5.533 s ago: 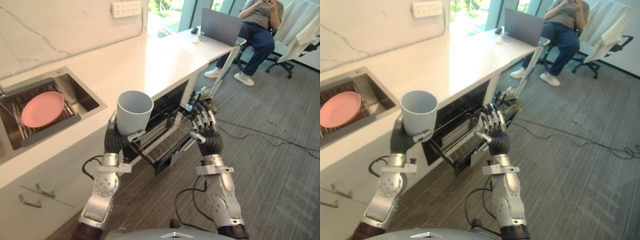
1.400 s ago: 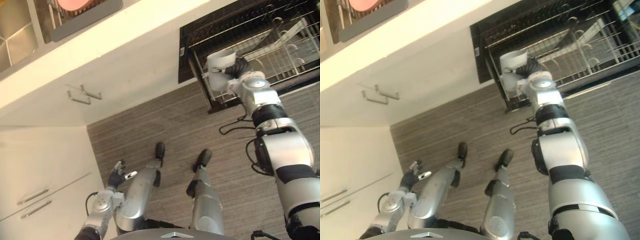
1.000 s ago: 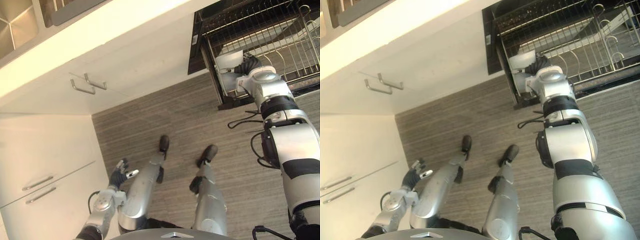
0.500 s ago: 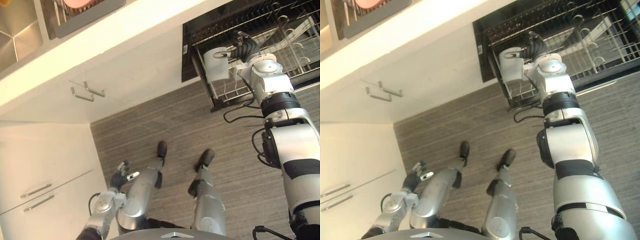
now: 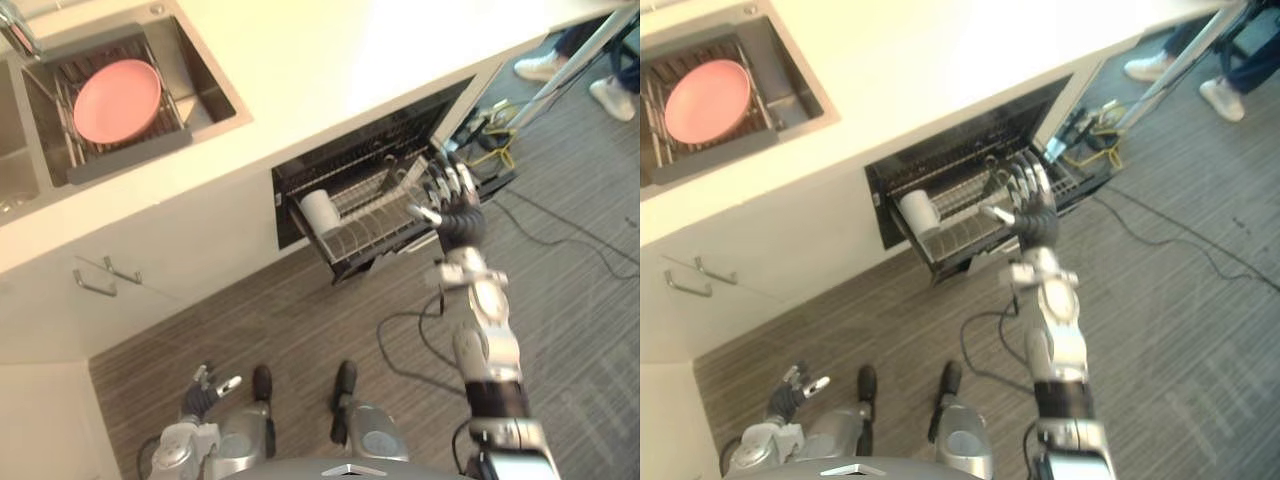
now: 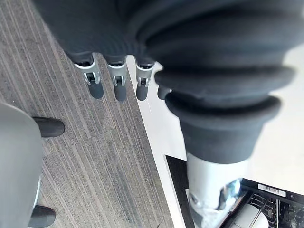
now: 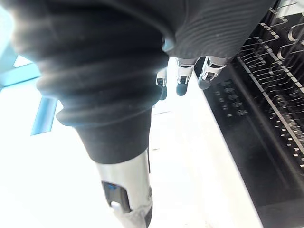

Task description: Walk over to the sink, pick up the cup, carry it to the dishwasher, place the cup inside the dishwasher, then close the dishwasher door

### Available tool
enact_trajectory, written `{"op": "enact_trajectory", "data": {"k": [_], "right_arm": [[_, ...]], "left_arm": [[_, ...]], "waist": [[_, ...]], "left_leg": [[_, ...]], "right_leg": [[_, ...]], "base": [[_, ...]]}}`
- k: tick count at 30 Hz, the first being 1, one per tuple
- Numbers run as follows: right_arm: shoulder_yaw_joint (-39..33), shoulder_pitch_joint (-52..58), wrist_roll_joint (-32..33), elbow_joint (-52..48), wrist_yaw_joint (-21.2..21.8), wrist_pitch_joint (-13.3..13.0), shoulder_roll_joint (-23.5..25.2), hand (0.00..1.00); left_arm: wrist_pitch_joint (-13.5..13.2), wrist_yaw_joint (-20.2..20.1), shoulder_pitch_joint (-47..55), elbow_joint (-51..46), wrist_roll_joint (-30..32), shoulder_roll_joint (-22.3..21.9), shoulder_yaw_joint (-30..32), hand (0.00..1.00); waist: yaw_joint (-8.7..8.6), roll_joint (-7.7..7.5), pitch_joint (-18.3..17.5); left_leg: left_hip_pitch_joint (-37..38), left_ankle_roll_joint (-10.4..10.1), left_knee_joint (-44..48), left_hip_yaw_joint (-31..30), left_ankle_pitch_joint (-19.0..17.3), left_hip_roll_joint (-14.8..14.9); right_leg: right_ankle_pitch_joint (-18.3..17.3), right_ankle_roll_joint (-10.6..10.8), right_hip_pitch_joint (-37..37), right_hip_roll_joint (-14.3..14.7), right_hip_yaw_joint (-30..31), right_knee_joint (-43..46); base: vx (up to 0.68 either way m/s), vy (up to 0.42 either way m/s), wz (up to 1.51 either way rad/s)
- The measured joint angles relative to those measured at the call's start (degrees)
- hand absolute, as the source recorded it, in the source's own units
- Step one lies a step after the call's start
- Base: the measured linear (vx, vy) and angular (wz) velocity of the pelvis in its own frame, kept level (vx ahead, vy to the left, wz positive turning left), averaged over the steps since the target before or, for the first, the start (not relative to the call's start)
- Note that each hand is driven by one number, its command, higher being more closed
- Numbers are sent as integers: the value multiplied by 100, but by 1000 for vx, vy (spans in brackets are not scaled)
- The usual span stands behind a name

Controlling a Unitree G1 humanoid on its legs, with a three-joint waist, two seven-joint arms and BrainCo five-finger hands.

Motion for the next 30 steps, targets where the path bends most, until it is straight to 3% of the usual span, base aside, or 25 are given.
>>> {"op": "enact_trajectory", "data": {"k": [1, 8, 9, 10, 11, 12, 13, 15, 18, 22, 23, 25, 27, 28, 30], "right_arm": [[-56, 143, 7, -59, 80, -141, 67, 0], [158, 298, 100, -463, 414, -133, 375, 0], [97, 437, 101, -558, 401, -131, 483, 0], [-143, 618, 101, -682, 385, -136, 459, 0], [-303, 658, 102, -670, 373, -141, 416, 0], [-640, 708, 155, -648, 323, -148, 318, 0], [-775, 728, 215, -636, 323, -156, 293, 0], [-1106, 793, 405, -641, 352, -271, 247, 0], [-1133, 805, 464, -643, 415, -273, 297, 0], [-1118, 973, 554, -684, 396, -277, 421, 0], [-1092, 1082, 558, -681, 360, -278, 429, 0], [-1044, 1162, 554, -681, 312, -287, 467, 0], [-998, 1247, 550, -684, 272, -399, 510, 0], [-973, 1229, 543, -686, 222, -448, 501, 0], [-968, 1151, 543, -697, 168, -537, 490, 0]], "left_arm": [[-4, 63, 13, 61, 34, -67, 151, 0], [-205, 79, 298, 183, -31, -488, 1142, 0], [-297, 55, 432, 307, 38, -527, 1403, 0], [-315, 46, 531, 570, 225, -507, 1494, 0], [-308, 34, 590, 698, 302, -508, 1525, 0], [-286, 31, 749, 881, 382, -527, 1566, 0], [-280, 34, 839, 916, 447, -544, 1565, 0], [-278, 36, 1092, 913, 554, -632, 1599, 0], [-215, 56, 1098, 915, 598, -624, 1546, 0], [-126, 26, 981, 893, 705, -412, 1289, 0], [-107, -35, 938, 883, 713, -330, 1138, 0], [-68, -102, 914, 850, 712, -254, 957, 0], [-39, -128, 826, 840, 702, -108, 921, 0], [-5, -177, 797, 864, 706, -44, 923, 0], [5, -241, 725, 864, 707, 3, 924, 0]], "waist": [[9, -4, -83], [257, 95, -433], [248, 79, -446], [171, 88, -454], [133, 91, -455], [119, 160, -481], [126, 190, -499], [108, 190, -580], [85, 188, -667], [-80, 67, -784], [-159, 112, -900], [-195, 116, -1020], [-251, -7, -1094], [-273, -140, -1175], [-230, -188, -1217]], "left_leg": [[50, -6, 13, -151, 6, -13], [54, 25, 53, -551, -53, -70], [84, 195, 202, 135, -427, 56], [43, 475, 627, 1102, -567, 292], [-3, 540, 881, 1555, -567, 440], [-9, 403, 1261, 2033, -596, 542], [-4, 342, 1293, 2023, -596, 516], [93, 86, 813, 1741, -369, 246], [374, 95, -174, 1642, 78, 0], [287, 131, -176, 1451, 14, -116], [296, 100, -175, 1366, 37, -86], [288, 165, -166, 1313, 77, 27], [220, 134, -138, 1193, 117, 83], [207, 110, -138, 1188, 137, 64], [183, 86, -138, 1205, 154, 82]], "right_leg": [[-36, 9, 148, 0, -125, -8], [-385, 44, 539, -101, -580, 169], [-449, 73, 740, -188, -905, 223], [-466, 101, 1038, -284, -1254, 176], [-509, 153, 1155, -354, -1416, 193], [-676, 304, 1316, -437, -1622, 320], [-711, 314, 1358, -483, -1657, 386], [-811, 389, 1363, -620, -1624, 433], [-852, 371, 1258, -718, -1601, 499], [-1013, 131, 1028, -932, -1522, 1115], [-966, -76, 844, -932, -1237, 1425], [-930, -347, 534, -834, -688, 1771], [-927, -427, 502, -425, -222, 1187], [-899, -390, 579, -394, -225, 985], [-845, -305, 689, -317, -112, 681]], "base": [[143, -32, 76], [41, -20, 57], [14, -14, 128], [73, 48, 137], [100, 72, 143], [85, 92, 94], [69, 96, 92], [44, 120, 67], [-37, 73, 28], [2, 37, 20], [76, 51, 29], [108, 35, 12], [77, -44, 24], [75, -77, 17], [46, -56, -6]]}}
